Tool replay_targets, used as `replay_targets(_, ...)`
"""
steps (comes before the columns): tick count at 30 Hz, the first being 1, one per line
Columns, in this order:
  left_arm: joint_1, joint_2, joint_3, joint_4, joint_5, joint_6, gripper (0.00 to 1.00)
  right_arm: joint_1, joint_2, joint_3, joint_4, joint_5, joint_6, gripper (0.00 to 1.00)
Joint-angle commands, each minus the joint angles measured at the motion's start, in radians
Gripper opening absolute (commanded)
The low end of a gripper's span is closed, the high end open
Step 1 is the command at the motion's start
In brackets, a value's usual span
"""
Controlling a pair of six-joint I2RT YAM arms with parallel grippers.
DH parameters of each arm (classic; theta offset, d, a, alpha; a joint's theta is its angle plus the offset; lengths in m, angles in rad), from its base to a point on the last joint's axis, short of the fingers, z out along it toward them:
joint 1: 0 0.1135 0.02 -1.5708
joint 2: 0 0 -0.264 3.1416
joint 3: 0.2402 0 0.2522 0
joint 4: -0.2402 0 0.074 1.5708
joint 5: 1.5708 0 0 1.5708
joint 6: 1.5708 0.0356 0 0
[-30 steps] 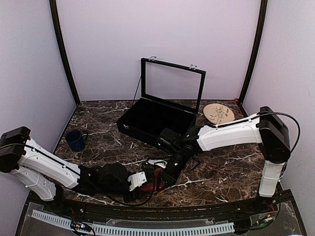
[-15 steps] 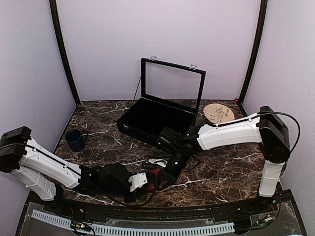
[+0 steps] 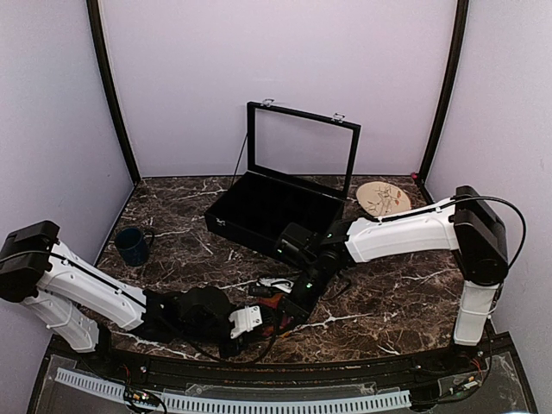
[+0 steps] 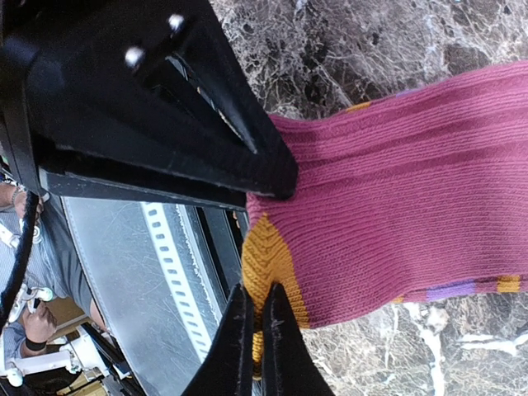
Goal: Roll the socks
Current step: Roll the sock at the center of the board.
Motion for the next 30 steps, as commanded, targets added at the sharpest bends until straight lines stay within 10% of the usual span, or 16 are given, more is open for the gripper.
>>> replay_targets(1, 0.023, 0.001, 0.032, -0.046, 0.077, 0.015, 0.07, -0.008, -0.007, -0.013, 0.003, -0.005, -0.011, 0.0)
replay_targets(30, 0.169, 0.105, 0.206, -0.327, 0.462, 0.01, 0.0, -0.095, -0.104, -0.202, 0.176, 0.107, 0.101, 0.32)
